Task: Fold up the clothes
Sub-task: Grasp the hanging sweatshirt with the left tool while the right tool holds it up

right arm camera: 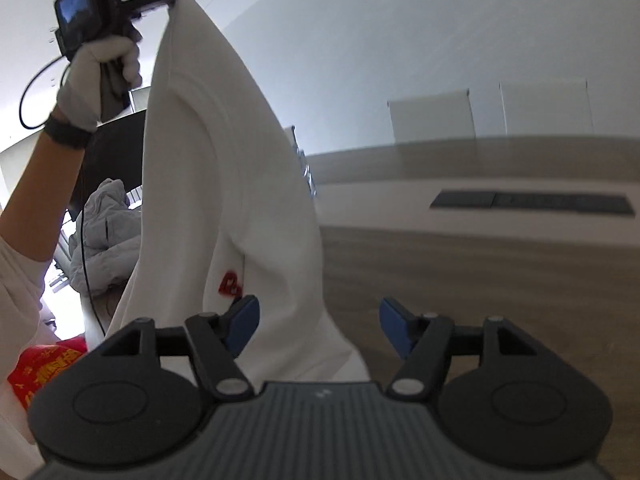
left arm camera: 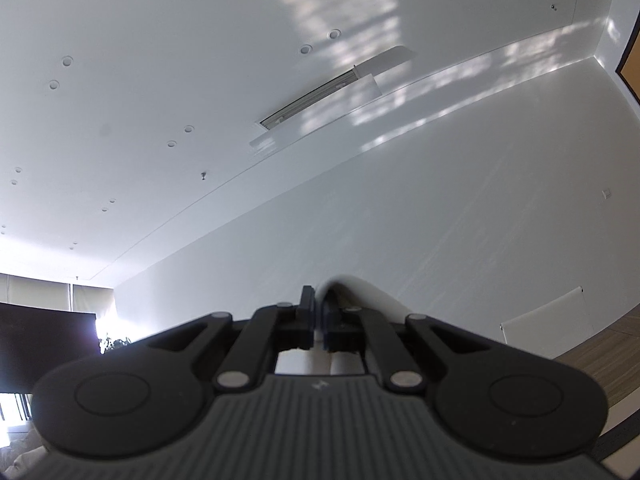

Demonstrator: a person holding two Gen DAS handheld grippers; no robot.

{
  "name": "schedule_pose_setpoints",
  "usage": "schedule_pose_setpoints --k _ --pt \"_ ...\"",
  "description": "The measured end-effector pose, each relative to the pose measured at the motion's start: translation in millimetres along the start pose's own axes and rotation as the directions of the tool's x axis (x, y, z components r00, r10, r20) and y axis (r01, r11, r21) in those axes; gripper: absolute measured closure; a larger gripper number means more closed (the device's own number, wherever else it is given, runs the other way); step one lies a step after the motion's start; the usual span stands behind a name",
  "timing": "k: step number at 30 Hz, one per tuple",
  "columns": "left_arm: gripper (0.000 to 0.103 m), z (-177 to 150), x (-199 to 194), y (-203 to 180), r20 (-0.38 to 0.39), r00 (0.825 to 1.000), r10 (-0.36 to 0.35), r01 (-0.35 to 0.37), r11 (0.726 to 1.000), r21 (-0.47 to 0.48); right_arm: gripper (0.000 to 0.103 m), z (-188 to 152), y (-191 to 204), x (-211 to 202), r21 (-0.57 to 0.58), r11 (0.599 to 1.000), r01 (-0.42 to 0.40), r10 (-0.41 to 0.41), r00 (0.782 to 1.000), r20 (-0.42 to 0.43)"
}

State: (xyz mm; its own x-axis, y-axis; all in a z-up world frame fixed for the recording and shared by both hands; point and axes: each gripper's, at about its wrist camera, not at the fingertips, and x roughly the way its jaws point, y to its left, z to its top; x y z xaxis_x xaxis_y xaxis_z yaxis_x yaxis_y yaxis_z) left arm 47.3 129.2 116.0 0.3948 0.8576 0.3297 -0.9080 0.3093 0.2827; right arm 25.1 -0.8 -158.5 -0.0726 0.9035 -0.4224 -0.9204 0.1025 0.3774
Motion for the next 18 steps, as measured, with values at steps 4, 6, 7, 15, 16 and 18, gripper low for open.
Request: schedule_pose_setpoints --k 4,6,7,15,16,18 --pt "0.1 9.4 5.2 20.3 -0.026 1.0 0.01 -0.01 1.0 0.006 0.028 -19.4 12.8 18.0 0.006 1.0 -0.014 0.014 1.0 -0.024" --pt "0.1 12.2 3.8 32.1 -0.041 0.999 0.014 -0.013 1.0 0.018 0.025 -24.3 23.7 22.7 -0.016 1.0 0.005 -0.005 1.0 -0.021" --pt "0.1 13.4 3.1 38.0 -0.047 0.999 0.016 -0.015 1.0 0.023 0.025 -26.7 29.1 25.1 -0.027 1.0 0.014 -0.014 1.0 -0.019" --pt "0.1 8.1 0.2 92.4 -0.078 0.996 0.048 -0.047 0.999 0.007 0.099 -50.8 69.5 35.4 -0.124 0.984 0.13 -0.129 0.991 0.02" --pt "0.1 7.4 -0.1 99.2 -0.081 0.995 0.051 -0.051 0.999 0.006 0.099 -53.8 72.5 25.3 -0.138 0.977 0.164 -0.157 0.986 0.057" --pt "0.1 6.1 -0.9 112.8 -0.089 0.994 0.059 -0.059 0.998 0.002 0.1 -54.8 78.8 -0.9 -0.155 0.963 0.222 -0.2 0.968 0.15"
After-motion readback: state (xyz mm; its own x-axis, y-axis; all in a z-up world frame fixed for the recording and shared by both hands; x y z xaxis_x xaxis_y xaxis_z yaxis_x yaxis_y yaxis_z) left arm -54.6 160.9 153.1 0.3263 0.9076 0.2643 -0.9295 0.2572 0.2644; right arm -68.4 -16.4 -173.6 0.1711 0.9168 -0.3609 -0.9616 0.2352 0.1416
